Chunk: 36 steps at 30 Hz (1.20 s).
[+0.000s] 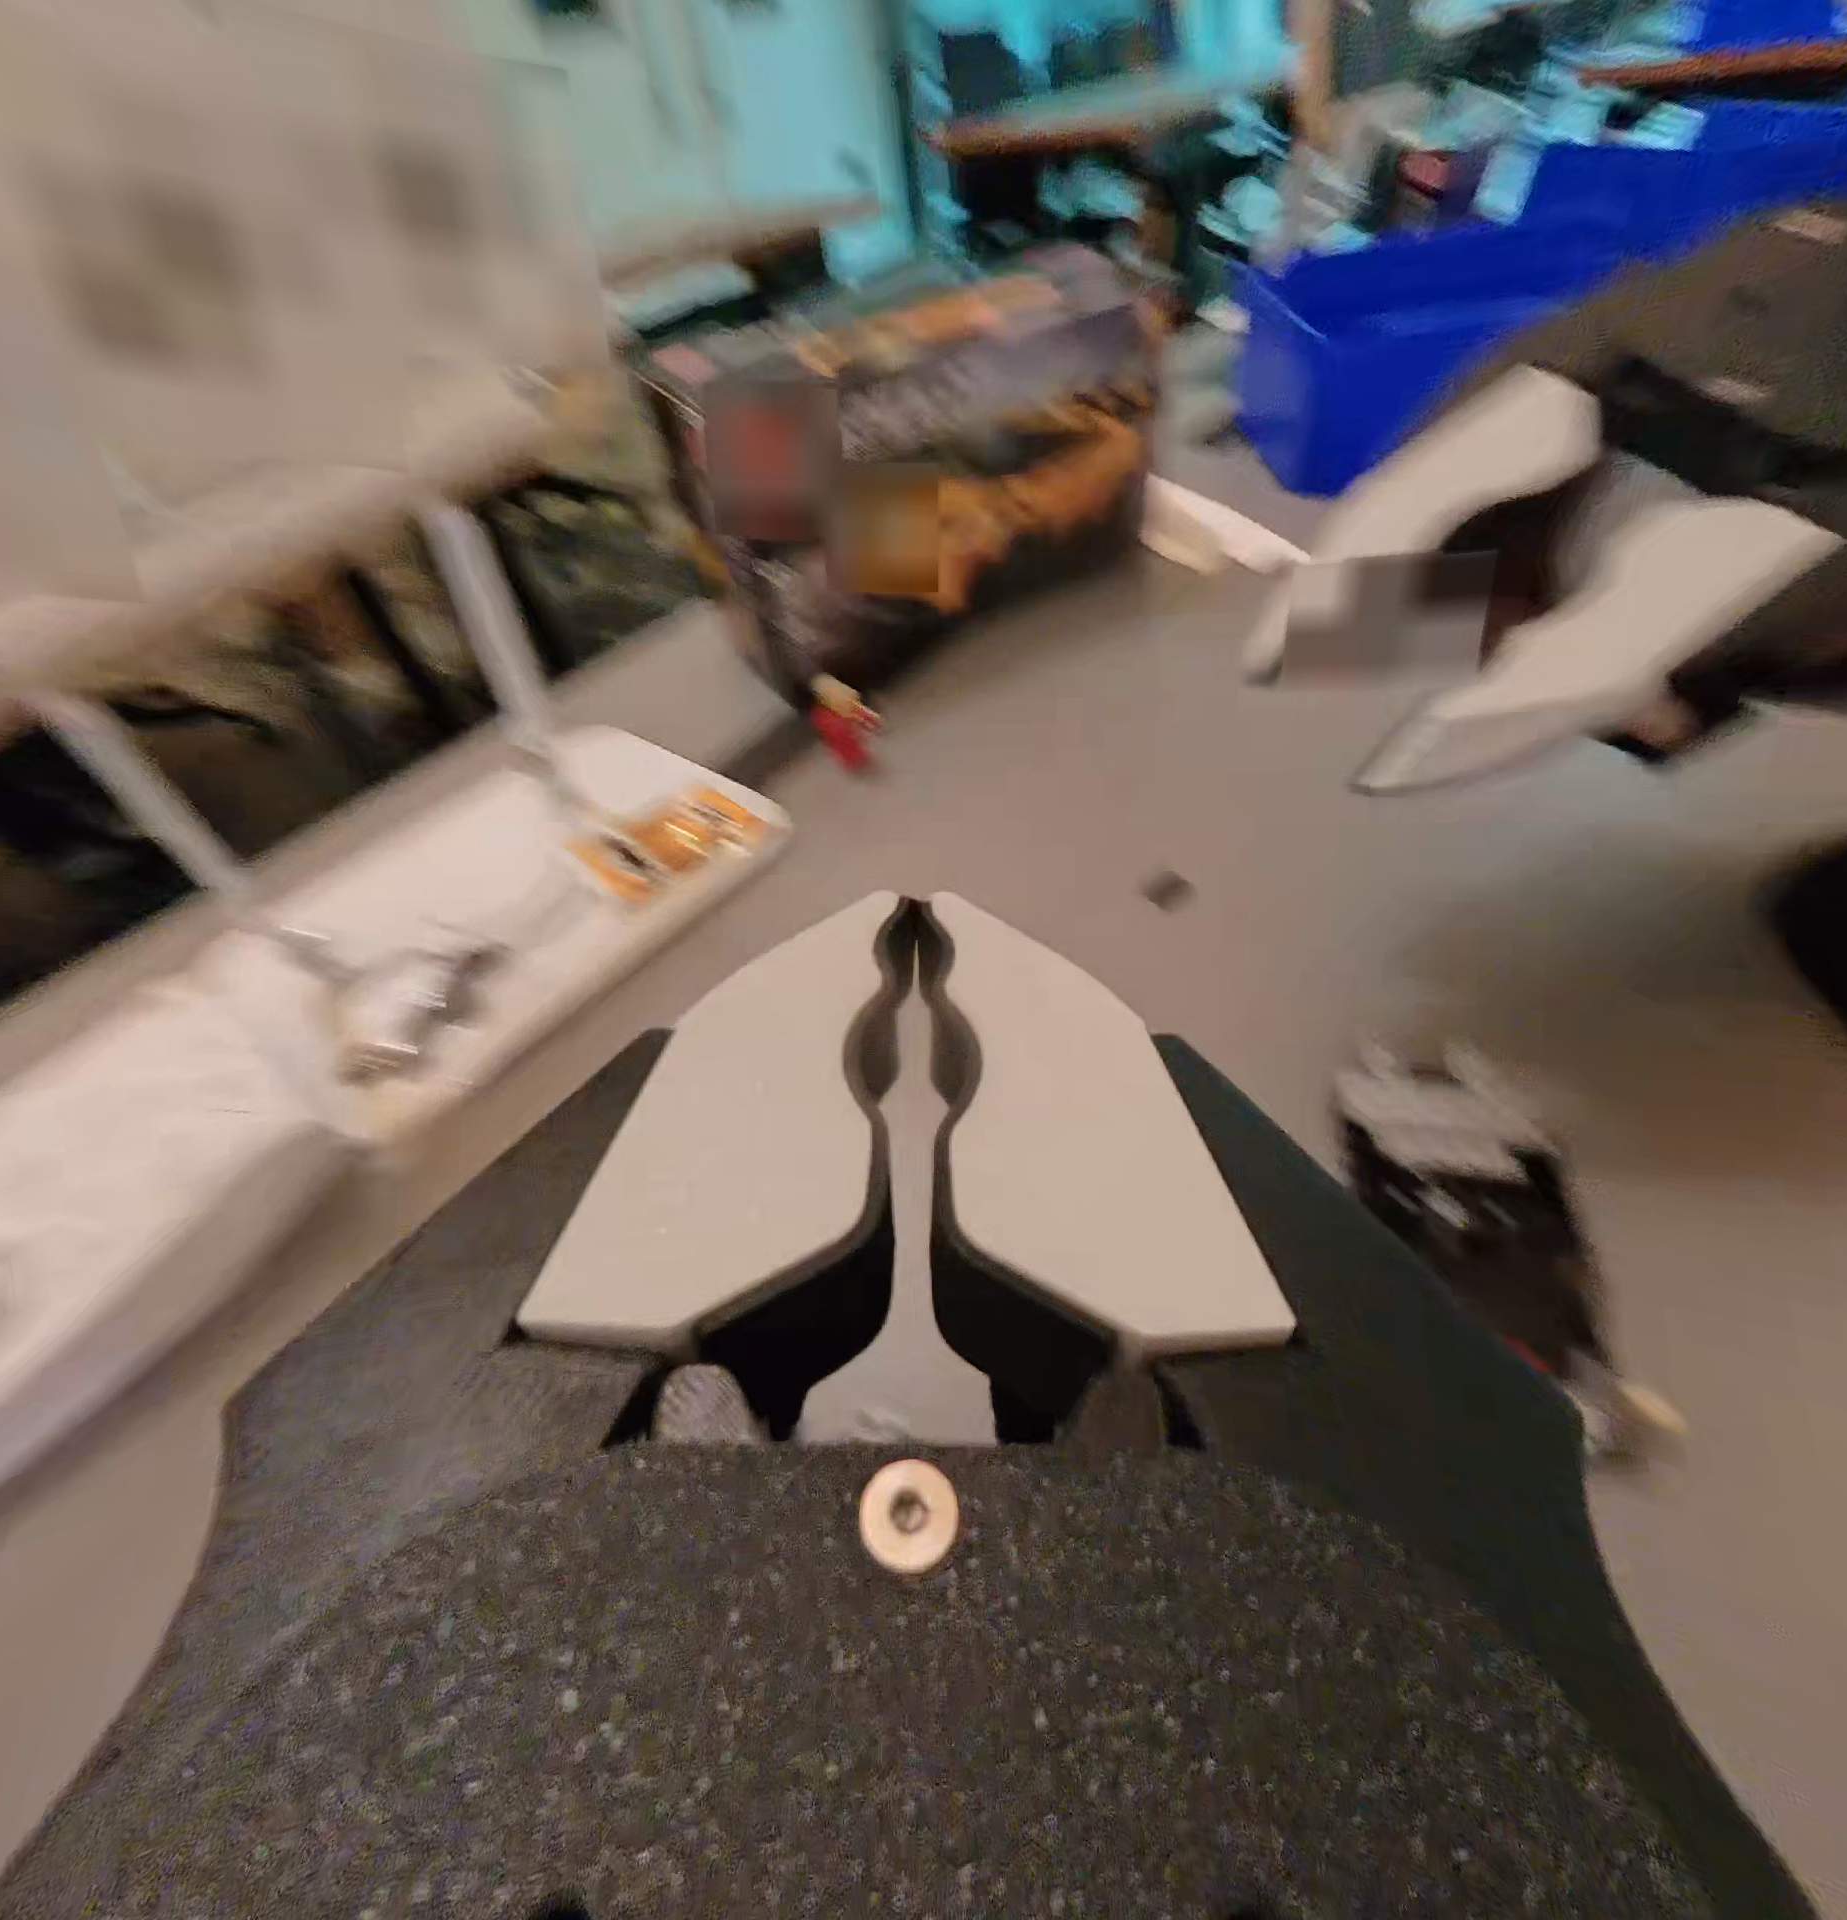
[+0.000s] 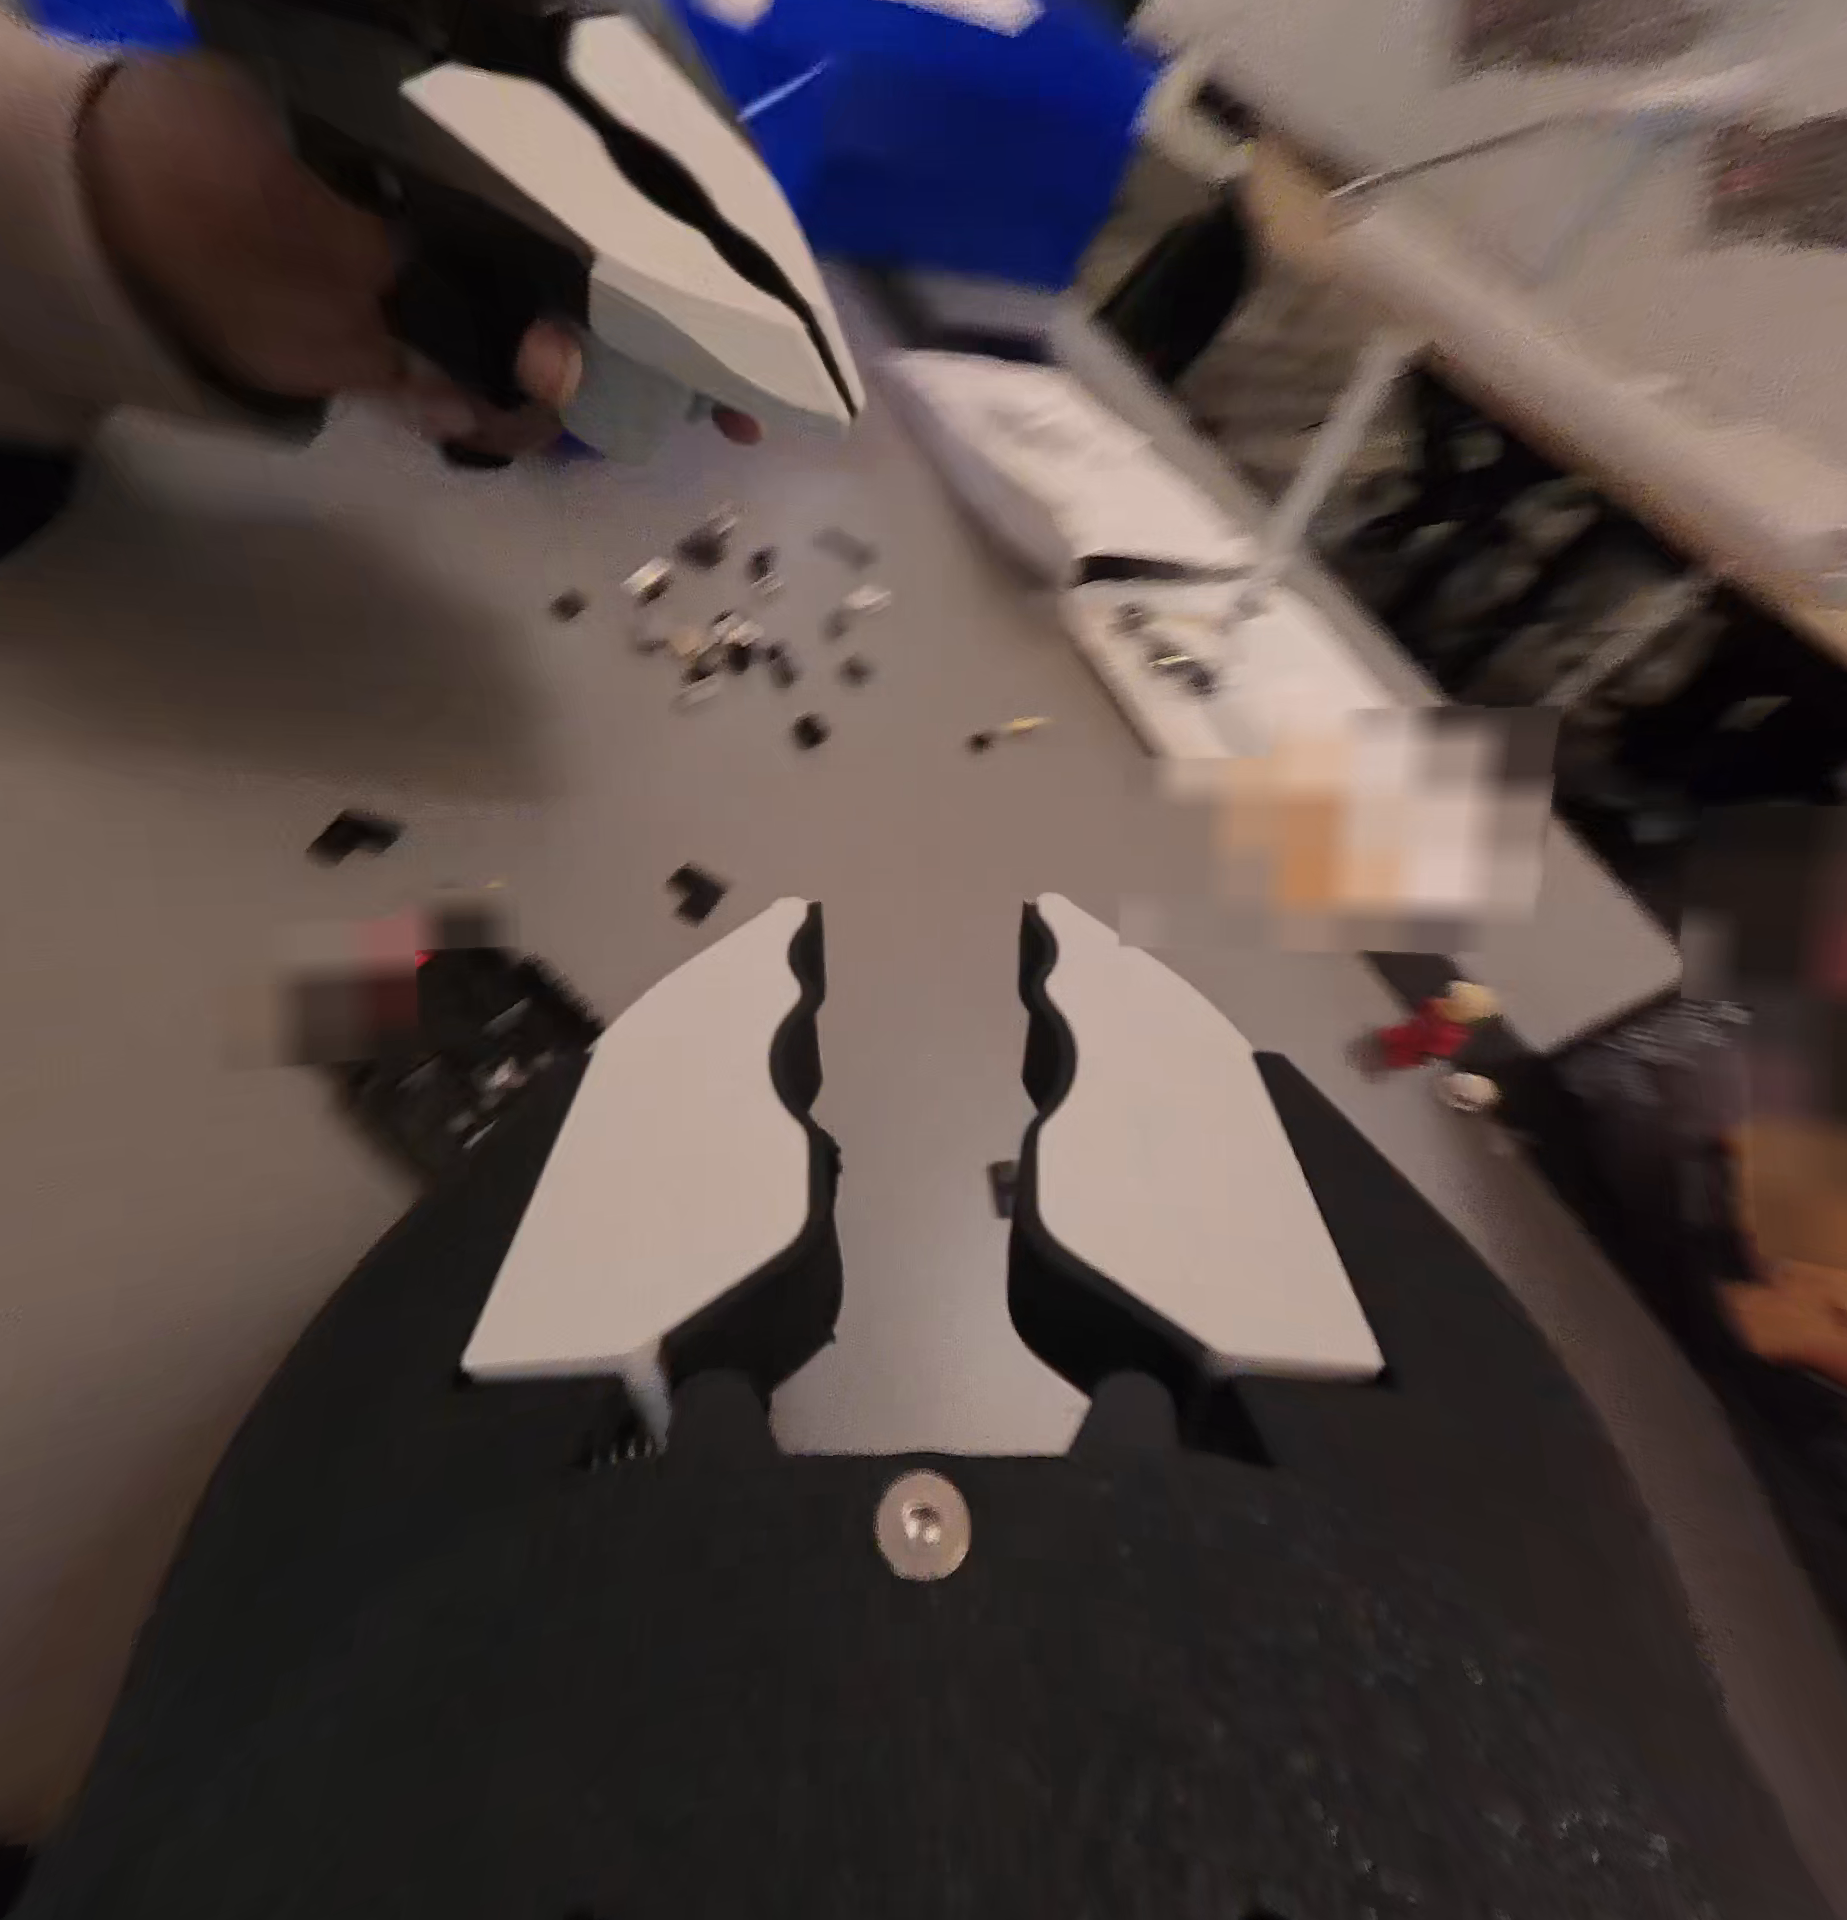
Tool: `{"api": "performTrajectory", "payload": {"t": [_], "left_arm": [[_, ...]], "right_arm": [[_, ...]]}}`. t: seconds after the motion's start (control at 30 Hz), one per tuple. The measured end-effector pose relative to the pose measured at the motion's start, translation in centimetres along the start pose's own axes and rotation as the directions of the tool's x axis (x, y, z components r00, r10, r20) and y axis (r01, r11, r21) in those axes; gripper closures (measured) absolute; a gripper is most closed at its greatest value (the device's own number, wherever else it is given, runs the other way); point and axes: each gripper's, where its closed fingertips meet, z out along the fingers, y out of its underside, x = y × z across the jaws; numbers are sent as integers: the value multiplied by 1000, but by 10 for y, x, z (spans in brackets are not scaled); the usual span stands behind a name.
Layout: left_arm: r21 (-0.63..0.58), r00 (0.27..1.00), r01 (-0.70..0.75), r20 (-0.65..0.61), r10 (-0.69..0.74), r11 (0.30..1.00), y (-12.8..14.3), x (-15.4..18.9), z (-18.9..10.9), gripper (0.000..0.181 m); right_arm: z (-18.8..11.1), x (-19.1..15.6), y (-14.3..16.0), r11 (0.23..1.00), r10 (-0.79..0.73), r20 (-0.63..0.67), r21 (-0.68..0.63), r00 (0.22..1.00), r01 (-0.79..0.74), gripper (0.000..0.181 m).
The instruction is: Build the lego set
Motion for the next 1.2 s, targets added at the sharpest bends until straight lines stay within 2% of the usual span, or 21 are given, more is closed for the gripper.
{"api": "performTrajectory", "payload": {"t": [0.1, 0.23, 0.37, 0.53, 0.83, 1.2], "left_arm": [[82, 969, -60, 243, 39, 995, -39, -51, 12, 181], [117, 927, -11, 374, -34, 993, -78, -99, 46, 181], [110, 904, 51, 416, -93, 993, -99, -141, 86, 181], [58, 908, 111, 400, -125, 992, -106, -177, 127, 181], [-29, 899, 77, 434, -56, 997, -109, -194, 151, 181], [-39, 885, 75, 464, -48, 996, -97, -197, 148, 181]], "right_arm": [[-14, 21, -9, 996, 49, -157, 86, 986, -36, 160], [-22, 34, -4, 992, 96, -253, 107, 963, -71, 172], [-22, 37, 6, 989, 126, -250, 102, 960, -103, 177], [-21, 35, 14, 991, 116, -237, 93, 965, -96, 178], [-14, 28, 23, 994, 103, -200, 55, 974, -94, 178], [-14, 27, 23, 994, 104, -193, 50, 976, -97, 178]]}}
